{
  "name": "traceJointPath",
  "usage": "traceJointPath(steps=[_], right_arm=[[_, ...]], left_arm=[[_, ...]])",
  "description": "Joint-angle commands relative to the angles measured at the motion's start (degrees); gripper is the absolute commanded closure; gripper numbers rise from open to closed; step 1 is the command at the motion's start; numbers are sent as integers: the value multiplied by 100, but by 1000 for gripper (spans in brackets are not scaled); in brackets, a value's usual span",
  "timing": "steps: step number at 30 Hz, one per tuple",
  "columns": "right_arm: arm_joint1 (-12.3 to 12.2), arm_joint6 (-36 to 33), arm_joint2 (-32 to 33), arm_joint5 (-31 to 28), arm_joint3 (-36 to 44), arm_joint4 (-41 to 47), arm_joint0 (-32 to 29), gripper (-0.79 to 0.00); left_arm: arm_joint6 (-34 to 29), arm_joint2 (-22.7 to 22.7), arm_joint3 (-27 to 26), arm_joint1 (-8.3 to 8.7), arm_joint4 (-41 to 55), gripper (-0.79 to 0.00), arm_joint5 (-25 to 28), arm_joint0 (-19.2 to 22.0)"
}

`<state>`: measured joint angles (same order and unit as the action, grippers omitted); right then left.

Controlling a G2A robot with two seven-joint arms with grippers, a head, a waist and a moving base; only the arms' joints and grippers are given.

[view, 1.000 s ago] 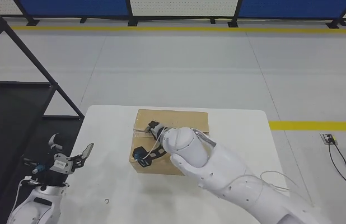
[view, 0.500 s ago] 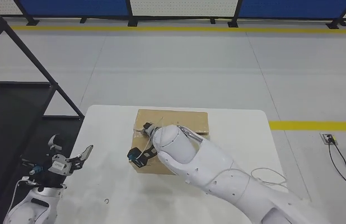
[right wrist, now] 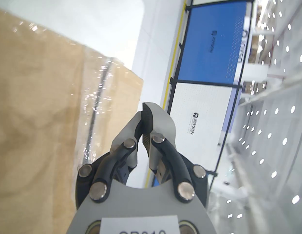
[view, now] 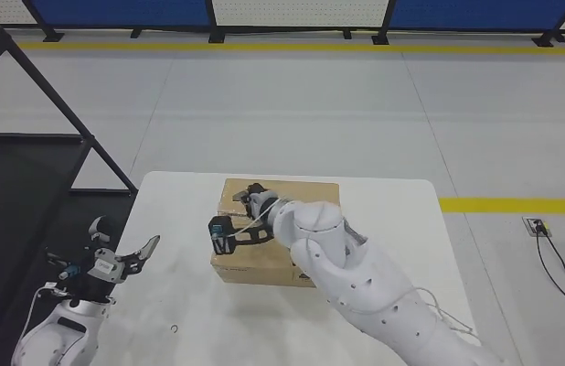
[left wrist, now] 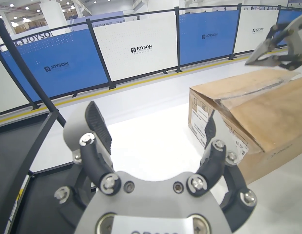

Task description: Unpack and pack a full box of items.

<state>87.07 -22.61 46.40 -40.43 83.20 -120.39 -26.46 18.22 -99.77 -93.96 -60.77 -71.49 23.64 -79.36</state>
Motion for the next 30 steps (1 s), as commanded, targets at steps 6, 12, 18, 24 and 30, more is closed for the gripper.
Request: traceJointPath(steps=[6, 12, 18, 24, 30], right_arm=[[-1, -100, 81, -4, 175, 144, -78, 0], [19, -17, 150, -148, 13, 447, -85, 0], [492, -2247, 354, 701, -1172, 3300, 378, 0], [693, -2768, 517, 1048, -1741, 4963, 759, 0], [693, -2768, 517, 1048, -1741, 4963, 759, 0]], left_arm=[[45, -30, 122, -6, -115, -785, -139, -78], [92, -12, 163, -14, -111, -785, -142, -114], [134, 62, 62, -27, -146, -785, -127, -175], [135, 139, 60, -34, -217, -785, -89, -172], [126, 145, 53, -32, -262, -785, -30, -163]])
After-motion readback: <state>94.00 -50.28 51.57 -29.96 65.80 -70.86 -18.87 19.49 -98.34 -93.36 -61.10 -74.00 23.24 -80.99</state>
